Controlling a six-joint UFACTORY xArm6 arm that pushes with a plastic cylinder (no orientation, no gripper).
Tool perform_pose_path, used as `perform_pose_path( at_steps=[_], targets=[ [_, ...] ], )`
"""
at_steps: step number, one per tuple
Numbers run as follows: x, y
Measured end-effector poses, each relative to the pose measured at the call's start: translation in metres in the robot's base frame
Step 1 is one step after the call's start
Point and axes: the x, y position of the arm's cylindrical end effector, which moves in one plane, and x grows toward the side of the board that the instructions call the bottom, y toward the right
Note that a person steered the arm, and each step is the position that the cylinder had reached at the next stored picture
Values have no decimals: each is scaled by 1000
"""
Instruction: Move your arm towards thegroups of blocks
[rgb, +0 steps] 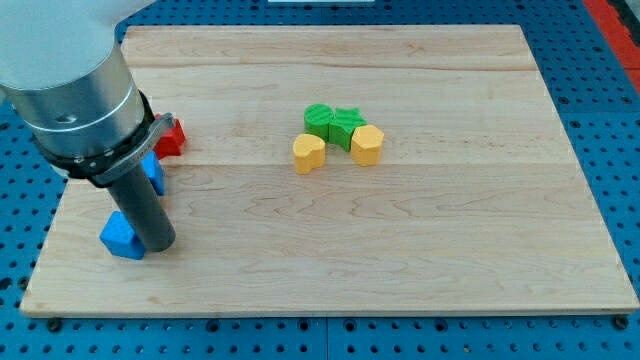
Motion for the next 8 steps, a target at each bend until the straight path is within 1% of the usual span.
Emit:
perform_pose_path(
  at_steps=[2, 4, 5, 8],
  targets=[
    [0, 0],
    [0, 59],
    [0, 73],
    [0, 76]
  ],
)
